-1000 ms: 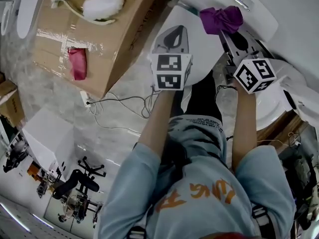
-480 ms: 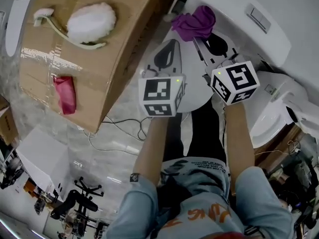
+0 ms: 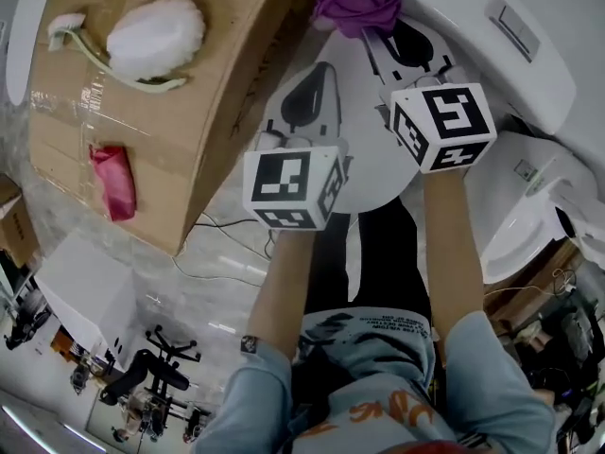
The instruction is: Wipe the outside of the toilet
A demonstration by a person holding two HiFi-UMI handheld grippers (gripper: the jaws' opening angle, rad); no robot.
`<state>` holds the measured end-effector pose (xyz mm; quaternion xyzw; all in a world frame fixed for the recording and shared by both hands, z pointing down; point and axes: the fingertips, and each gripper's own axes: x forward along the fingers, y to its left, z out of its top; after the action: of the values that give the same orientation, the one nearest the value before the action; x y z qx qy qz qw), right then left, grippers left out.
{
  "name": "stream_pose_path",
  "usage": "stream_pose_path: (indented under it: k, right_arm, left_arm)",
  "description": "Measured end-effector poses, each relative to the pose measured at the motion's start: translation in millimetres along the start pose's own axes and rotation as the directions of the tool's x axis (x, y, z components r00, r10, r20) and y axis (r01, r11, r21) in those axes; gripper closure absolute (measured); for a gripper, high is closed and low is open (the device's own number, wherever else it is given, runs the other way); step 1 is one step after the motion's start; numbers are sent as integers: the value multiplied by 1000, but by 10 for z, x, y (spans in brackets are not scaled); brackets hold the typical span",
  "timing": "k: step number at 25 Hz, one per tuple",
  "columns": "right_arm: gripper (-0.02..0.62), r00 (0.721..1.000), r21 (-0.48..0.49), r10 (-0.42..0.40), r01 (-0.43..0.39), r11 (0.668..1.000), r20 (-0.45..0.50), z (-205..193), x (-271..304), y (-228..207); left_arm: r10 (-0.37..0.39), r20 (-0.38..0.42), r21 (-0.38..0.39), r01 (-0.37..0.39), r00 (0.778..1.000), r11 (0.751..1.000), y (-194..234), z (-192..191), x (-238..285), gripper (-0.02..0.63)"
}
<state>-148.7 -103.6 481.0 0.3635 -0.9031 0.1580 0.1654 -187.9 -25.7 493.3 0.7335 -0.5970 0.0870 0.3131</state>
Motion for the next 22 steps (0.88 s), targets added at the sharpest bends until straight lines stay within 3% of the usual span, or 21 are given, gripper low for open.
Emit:
stream_pose_path:
  k: [8, 17, 22]
  right_arm:
    - [523, 995, 86, -97, 94, 992, 32, -158, -253, -327]
    - [523, 989, 124, -147, 141, 982, 35, -304, -581, -551]
    - [523, 982, 148, -183, 176, 973, 39, -351, -754, -665]
  left_arm:
    - [24, -2, -30, -24, 1000, 999, 2, -43, 150, 583]
    - [-39, -42, 38, 40, 998, 998, -406, -187, 272, 583]
    - [-84, -61, 34, 86, 995, 996, -614, -213, 308, 583]
